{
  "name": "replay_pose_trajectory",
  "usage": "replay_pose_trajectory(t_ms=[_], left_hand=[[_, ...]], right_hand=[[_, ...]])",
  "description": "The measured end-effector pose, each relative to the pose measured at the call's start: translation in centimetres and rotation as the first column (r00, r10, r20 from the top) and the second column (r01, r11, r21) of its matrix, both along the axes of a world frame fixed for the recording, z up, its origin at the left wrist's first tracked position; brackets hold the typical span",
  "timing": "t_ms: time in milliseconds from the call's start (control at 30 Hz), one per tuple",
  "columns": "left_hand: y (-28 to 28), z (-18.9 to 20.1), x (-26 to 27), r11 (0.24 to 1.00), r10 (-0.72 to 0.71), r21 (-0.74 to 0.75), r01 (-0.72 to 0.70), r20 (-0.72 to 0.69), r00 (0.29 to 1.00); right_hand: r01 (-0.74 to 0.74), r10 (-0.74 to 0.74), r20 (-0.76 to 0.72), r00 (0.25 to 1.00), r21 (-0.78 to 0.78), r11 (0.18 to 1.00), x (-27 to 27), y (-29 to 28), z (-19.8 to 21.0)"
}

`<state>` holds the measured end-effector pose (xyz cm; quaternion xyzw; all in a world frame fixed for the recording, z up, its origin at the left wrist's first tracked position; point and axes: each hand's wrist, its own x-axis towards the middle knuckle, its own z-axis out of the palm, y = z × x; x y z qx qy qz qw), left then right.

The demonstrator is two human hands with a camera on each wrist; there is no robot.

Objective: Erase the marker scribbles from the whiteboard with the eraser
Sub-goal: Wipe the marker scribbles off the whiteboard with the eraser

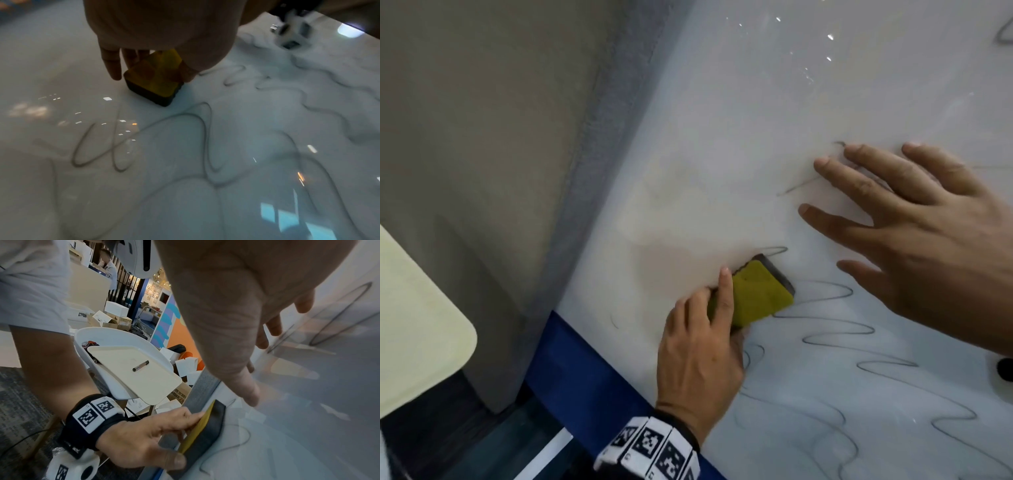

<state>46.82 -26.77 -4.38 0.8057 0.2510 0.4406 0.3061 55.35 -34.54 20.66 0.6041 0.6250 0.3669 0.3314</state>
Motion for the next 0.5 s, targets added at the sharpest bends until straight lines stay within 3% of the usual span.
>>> replay_pose_trajectory(t_ms=[67, 200, 267, 400, 500], left_hand=[[0.0, 0.2, 0.5, 0.998, 0.031, -0.056, -0.029, 0.038, 0.999], [1.9, 3.6, 1.7, 0.928, 0.19, -0.345, -0.141, 0.111, 0.976], [1.1, 4.6, 1.8, 0.943, 0.173, -0.306, -0.135, 0.102, 0.98], [-1.0, 4.0, 1.4, 0.997, 0.052, -0.056, -0.047, 0.087, 0.995], [0.3, 5.1, 1.8, 0.975, 0.13, -0.196, -0.1, 0.146, 0.981]], right_hand=[[-0.006, 0.006, 0.01, 1.0, 0.003, 1.0, 0.0, 0.0, 0.2], [0.007, -0.008, 0.006, 1.0, 0.054, 0.999, -0.1, 0.3, 1.6], [0.029, -0.029, 0.003, 1.0, 0.079, 0.996, 0.1, 0.1, 2.5], [0.051, -0.051, -0.001, 0.999, 0.094, 0.994, 0.2, -0.6, 3.5], [0.049, -0.049, -0.001, 0.999, 0.11, 0.993, 0.1, -0.8, 4.3]])
